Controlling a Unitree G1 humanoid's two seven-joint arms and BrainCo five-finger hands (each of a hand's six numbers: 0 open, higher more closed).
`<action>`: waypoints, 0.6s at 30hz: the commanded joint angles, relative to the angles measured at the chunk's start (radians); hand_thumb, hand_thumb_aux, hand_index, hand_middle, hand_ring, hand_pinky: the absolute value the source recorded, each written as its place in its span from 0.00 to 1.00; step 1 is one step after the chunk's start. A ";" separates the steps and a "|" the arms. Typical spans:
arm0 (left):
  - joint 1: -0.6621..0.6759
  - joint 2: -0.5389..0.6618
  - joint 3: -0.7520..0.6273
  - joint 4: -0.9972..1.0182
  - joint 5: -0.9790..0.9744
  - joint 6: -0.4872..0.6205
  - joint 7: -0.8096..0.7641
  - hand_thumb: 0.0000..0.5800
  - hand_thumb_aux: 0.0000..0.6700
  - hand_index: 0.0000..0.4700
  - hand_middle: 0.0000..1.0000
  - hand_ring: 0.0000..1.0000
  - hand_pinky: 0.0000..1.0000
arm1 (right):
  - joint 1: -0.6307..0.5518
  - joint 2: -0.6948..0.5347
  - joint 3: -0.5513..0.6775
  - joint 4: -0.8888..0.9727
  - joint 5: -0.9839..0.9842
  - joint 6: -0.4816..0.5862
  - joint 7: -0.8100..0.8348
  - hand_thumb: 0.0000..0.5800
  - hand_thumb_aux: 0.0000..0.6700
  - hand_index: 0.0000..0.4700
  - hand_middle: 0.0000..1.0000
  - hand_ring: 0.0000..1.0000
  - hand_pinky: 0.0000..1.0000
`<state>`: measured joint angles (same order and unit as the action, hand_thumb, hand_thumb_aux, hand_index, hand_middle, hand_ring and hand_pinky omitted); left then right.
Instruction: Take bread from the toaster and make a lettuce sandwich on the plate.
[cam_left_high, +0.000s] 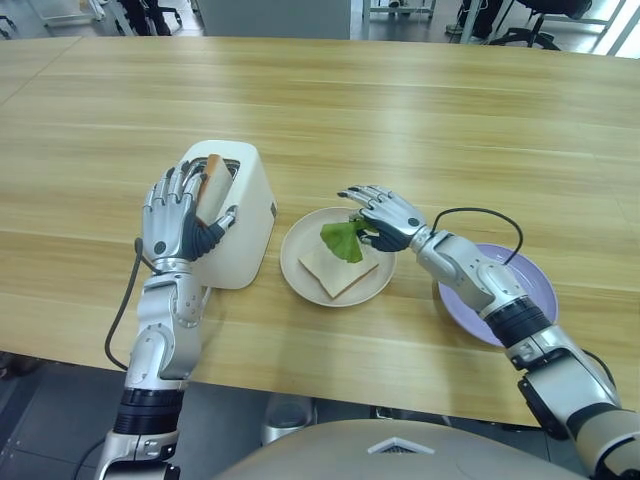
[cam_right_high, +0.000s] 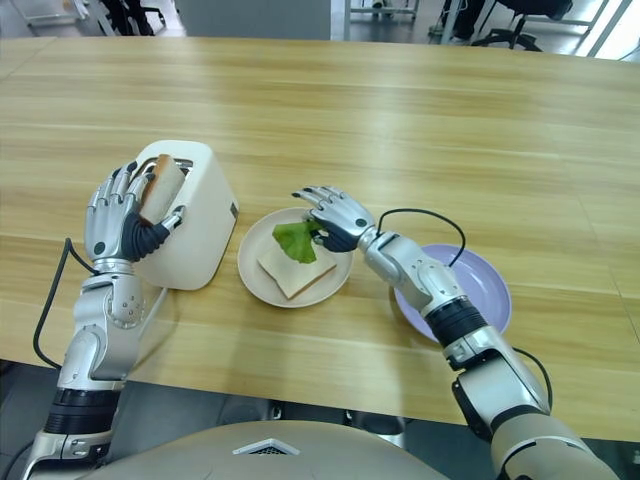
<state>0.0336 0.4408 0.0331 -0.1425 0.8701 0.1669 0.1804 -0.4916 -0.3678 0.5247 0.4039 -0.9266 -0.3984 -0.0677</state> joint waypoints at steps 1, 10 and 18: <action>0.021 0.009 -0.005 0.095 -0.047 -0.009 -0.014 1.00 1.00 0.98 0.38 0.38 0.38 | -0.029 0.027 0.045 0.061 -0.018 -0.007 -0.018 1.00 1.00 0.98 0.00 0.00 0.00; -0.006 0.004 0.036 0.042 -0.055 -0.020 0.122 1.00 1.00 0.98 0.07 0.07 0.07 | -0.038 0.060 0.084 0.126 -0.004 -0.014 -0.054 1.00 1.00 0.98 0.00 0.00 0.00; 0.002 -0.001 0.034 0.008 -0.034 0.028 0.144 0.00 0.00 0.00 0.00 0.00 0.00 | -0.041 0.067 0.094 0.164 -0.006 -0.017 -0.079 1.00 1.00 0.98 0.00 0.00 0.00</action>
<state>0.0240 0.4456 0.0604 -0.1206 0.8353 0.1839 0.3248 -0.5183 -0.3008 0.6007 0.5438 -0.9292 -0.4095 -0.1378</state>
